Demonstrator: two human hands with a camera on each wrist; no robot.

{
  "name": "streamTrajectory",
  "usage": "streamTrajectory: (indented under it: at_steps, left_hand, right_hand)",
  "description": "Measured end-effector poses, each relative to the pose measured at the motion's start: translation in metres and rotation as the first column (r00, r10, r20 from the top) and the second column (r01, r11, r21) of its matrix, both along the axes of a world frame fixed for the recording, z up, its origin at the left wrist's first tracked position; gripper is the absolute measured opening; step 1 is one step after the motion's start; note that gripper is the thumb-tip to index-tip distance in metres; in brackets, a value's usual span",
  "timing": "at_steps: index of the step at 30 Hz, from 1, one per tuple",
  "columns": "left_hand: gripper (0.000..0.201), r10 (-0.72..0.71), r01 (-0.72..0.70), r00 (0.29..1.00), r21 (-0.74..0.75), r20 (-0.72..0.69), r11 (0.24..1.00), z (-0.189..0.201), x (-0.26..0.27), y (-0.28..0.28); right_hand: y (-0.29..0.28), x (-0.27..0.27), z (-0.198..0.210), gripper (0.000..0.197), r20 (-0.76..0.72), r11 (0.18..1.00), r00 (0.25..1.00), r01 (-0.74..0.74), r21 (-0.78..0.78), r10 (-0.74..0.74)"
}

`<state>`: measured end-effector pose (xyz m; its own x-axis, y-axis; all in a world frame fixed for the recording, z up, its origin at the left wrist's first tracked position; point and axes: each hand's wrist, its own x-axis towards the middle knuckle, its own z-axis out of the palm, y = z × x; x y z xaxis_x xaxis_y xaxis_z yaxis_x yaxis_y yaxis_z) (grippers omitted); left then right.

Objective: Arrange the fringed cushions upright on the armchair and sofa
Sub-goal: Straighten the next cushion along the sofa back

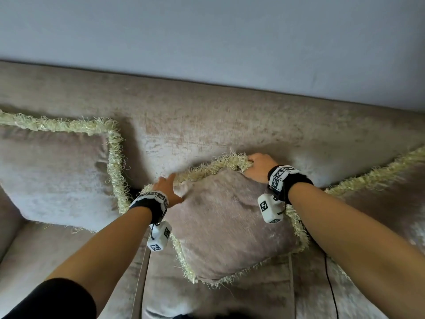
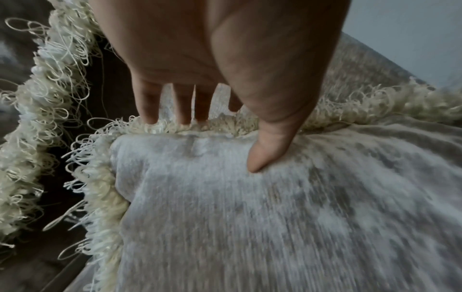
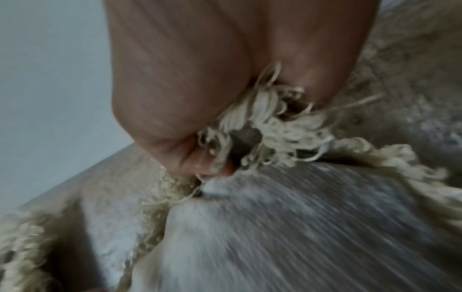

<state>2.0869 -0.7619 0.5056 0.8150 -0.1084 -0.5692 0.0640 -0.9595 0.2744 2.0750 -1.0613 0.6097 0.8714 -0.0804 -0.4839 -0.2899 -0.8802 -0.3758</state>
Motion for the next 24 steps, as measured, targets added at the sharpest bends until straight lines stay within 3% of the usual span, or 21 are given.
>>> streamTrajectory:
  at_steps: [3, 6, 8, 10, 12, 18, 21, 24]
  left_hand:
    - [0.110, -0.041, 0.040, 0.999, 0.030, 0.015, 0.999, 0.012, -0.005, 0.004]
    - [0.100, -0.145, 0.150, 0.988, 0.110, -0.048, 0.983, 0.020, -0.017, 0.014]
    - [0.075, -0.167, 0.167, 0.986, 0.107, -0.011, 0.980, 0.027, -0.029, 0.021]
    - [0.035, -0.184, 0.181, 0.982, 0.078, 0.033, 0.980, 0.034, -0.041, 0.025]
    - [0.017, -0.221, 0.218, 0.974, 0.061, 0.049, 0.974, 0.046, -0.051, 0.023]
    - [0.006, -0.264, 0.227, 0.902, 0.145, 0.341, 0.963, 0.121, -0.041, 0.007]
    - [0.013, -0.281, 0.214, 0.841, 0.193, 0.462, 0.958, 0.163, -0.021, -0.001]
    - [0.012, -0.334, 0.233, 0.789, 0.252, 0.516, 0.939, 0.190, -0.010, -0.010]
  right_hand:
    - [0.009, -0.012, 0.023, 0.020, 0.046, 1.000, 0.999, -0.006, 0.025, 0.005]
    - [0.005, -0.026, 0.042, 0.015, 0.137, 0.994, 0.988, 0.058, 0.095, -0.071]
    - [-0.002, -0.037, 0.051, 0.018, 0.199, 0.987, 0.972, 0.100, 0.123, -0.124]
    - [-0.008, -0.048, 0.059, 0.033, 0.235, 0.976, 0.955, 0.148, 0.160, -0.183]
    - [-0.013, -0.059, 0.067, 0.034, 0.256, 0.961, 0.936, 0.196, 0.196, -0.243]
    - [-0.033, -0.071, 0.100, 0.024, 0.372, 0.905, 0.828, 0.350, 0.243, -0.420]
    - [-0.047, -0.072, 0.105, 0.035, 0.400, 0.864, 0.766, 0.435, 0.254, -0.503]
    - [-0.053, -0.076, 0.100, 0.020, 0.373, 0.844, 0.758, 0.459, 0.277, -0.535]
